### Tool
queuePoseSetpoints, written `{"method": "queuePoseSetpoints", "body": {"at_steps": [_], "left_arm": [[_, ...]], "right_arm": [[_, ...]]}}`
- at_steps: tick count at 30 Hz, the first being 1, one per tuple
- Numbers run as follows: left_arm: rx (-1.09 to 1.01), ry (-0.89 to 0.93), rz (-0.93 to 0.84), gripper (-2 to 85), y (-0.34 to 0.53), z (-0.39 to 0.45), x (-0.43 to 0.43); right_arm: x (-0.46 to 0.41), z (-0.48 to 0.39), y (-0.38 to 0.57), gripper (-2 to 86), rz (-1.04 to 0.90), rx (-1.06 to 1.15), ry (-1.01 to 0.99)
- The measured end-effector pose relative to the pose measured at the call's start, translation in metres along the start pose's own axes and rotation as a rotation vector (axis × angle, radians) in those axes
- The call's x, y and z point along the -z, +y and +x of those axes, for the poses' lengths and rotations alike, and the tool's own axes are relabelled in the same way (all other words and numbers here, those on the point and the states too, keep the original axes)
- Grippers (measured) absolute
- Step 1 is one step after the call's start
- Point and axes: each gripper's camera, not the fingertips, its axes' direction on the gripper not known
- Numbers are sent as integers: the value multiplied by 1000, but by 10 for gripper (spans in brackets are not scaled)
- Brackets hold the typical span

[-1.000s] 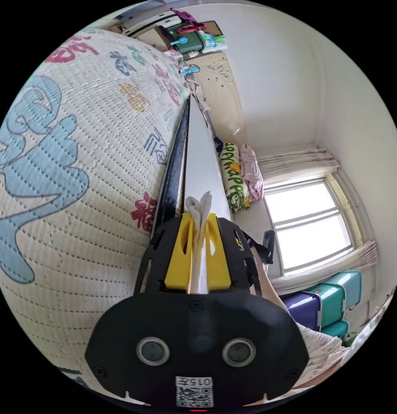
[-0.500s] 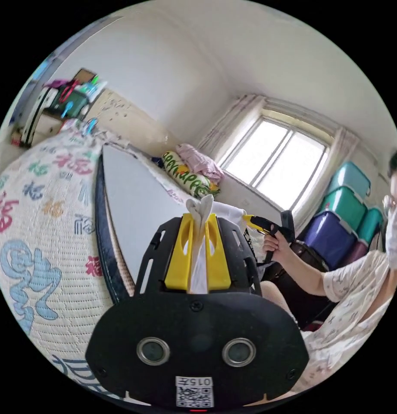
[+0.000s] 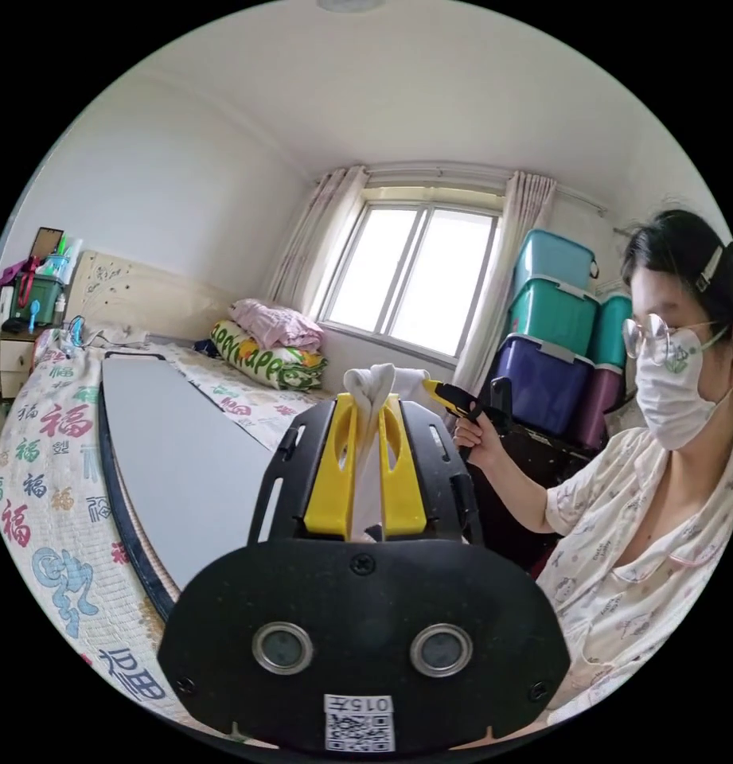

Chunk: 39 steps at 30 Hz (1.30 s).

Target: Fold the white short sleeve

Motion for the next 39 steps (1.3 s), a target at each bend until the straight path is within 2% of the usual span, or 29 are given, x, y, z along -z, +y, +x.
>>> {"method": "queuePoseSetpoints", "body": {"at_steps": [5,10,17,27,32,37,39], "left_arm": [[-45,-20,-29,39,-6,65,42],[-10,-81,11,39,6,128,104],[-25,-129,49,40,-8,183,162],[-89,-166,73,39,-63,231,237],[-90,-269,147,39,-75,270,317],[-100,-543,184,39,-77,346,428],[-86,-704,186,39,-77,389,482]], "right_arm": [[61,5,84,3,32,101,-21],[75,32,148,2,-8,165,-64],[76,108,217,1,57,114,-204],[101,184,288,0,37,176,-176],[44,209,271,0,14,241,-383],[-62,184,268,0,-52,265,-607],[-105,164,272,0,-84,262,-695]]}}
